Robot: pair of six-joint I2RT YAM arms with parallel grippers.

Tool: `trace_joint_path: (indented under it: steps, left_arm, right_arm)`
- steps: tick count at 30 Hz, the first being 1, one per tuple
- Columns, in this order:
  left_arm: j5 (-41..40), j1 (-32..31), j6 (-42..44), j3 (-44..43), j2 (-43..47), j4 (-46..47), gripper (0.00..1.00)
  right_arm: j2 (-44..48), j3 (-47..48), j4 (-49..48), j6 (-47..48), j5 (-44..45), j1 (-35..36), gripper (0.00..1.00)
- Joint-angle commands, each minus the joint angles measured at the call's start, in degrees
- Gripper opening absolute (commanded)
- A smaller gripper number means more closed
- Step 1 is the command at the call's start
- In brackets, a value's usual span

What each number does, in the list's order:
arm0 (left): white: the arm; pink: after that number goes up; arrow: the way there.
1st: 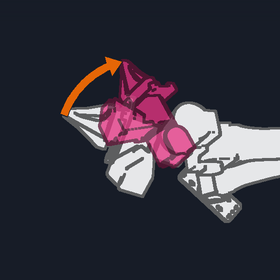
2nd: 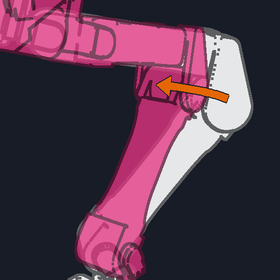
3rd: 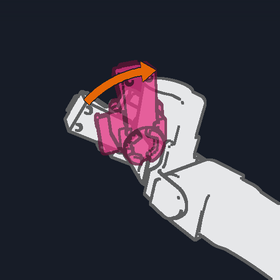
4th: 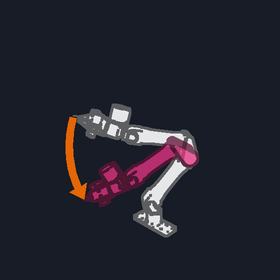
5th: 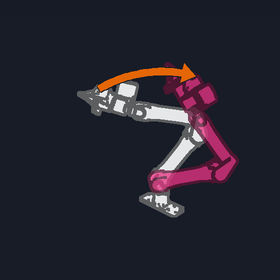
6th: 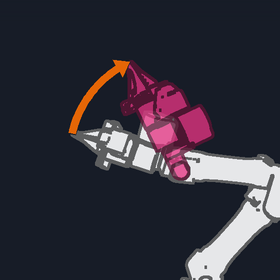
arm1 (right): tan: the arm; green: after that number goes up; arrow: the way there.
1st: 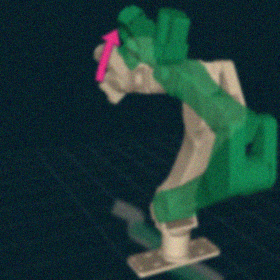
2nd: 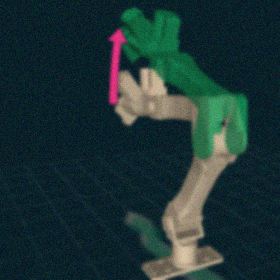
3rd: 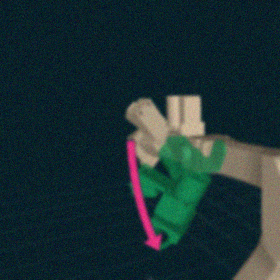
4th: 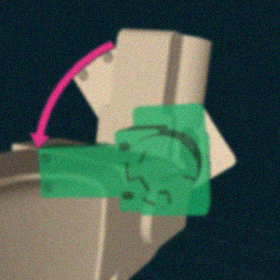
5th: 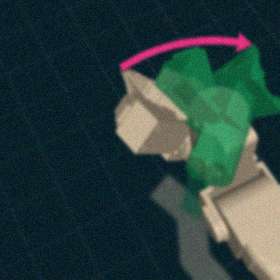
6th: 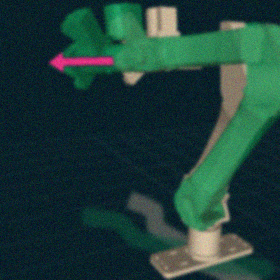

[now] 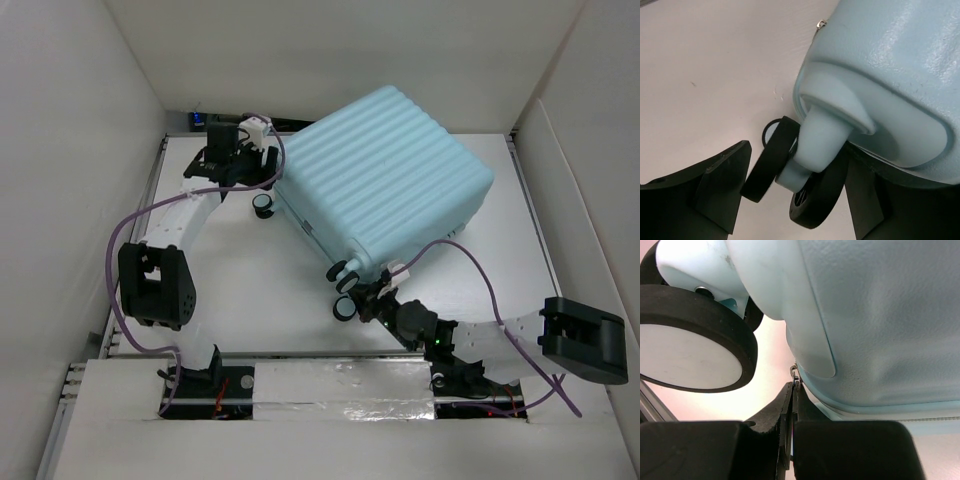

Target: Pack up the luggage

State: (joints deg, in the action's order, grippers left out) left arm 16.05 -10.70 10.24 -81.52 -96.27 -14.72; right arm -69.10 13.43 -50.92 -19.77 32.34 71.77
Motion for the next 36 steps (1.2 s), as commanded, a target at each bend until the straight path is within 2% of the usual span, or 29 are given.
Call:
trace_joint_path:
  steps: [1,2,4,5,7,8,10,11,12,17,23,27,32,36]
  left_arm:
    - [-2.6,-0.29,1.36,-2.6,1.43,4.26,0.69]
    - [-2.87,-0.29,1.54,-2.25,1.7,5.39,0.7]
    - [-2.17,-0.29,1.71,-2.5,1.26,5.67,0.65]
    - [-1.73,-0.29,1.71,-3.12,0.74,4.97,0.56]
    - [-0.06,-0.29,1.8,-4.61,-1.1,4.35,0.47]
    - [0.38,-0.29,1.54,-4.97,-1.55,3.83,0.36]
    - [0.73,-0.29,0.92,-5.32,-2.17,3.73,0.2]
    - [0.47,-0.29,-0.03,-5.06,-1.91,4.26,0.05]
    - [-0.4,-0.29,-0.83,-4.62,-1.56,4.78,0.0]
    - [-2.08,-0.29,-5.49,5.91,5.55,11.36,0.0]
    - [-1.38,-0.81,-15.5,21.38,19.5,14.37,0.0]
    - [3.02,-1.43,-20.25,25.17,28.05,10.95,0.0]
    - [9.07,-2.05,-25.17,34.46,40.34,10.41,0.0]
    - [17.15,-2.66,-30.62,39.5,46.69,12.17,0.0]
  right_arm:
    - [1.69,3.44,-11.05,-0.8,-7.55,2.85,0.0]
    - [2.21,3.79,-10.44,-0.71,-7.55,2.85,0.0]
    - [2.57,3.88,-9.47,-0.88,-7.47,2.85,0.0]
    - [2.65,3.97,-9.38,-0.71,-7.29,2.85,0.0]
    - [2.65,4.15,-9.03,-0.53,-7.38,2.85,0.0]
    - [2.57,4.23,-8.85,-0.45,-7.38,2.85,0.0]
    - [2.92,4.32,-8.59,-0.45,-7.29,2.85,0.0]
    - [3.18,4.24,-8.5,-0.45,-7.2,2.85,0.0]
    - [3.53,3.8,-8.15,-0.53,-7.03,2.85,0.0]
    - [12.13,2.04,-2.54,-1.32,-6.32,-1.26,0.0]
    - [28.9,4.22,15.65,-0.8,-9.22,-9.62,0.0]
    - [30.78,7.57,23.57,-0.01,-12.12,-14.19,0.0]
    - [28.76,8.63,25.16,-0.53,-15.89,-18.49,0.0]
    - [26.65,9.16,25.69,-0.88,-16.96,-22.1,0.0]
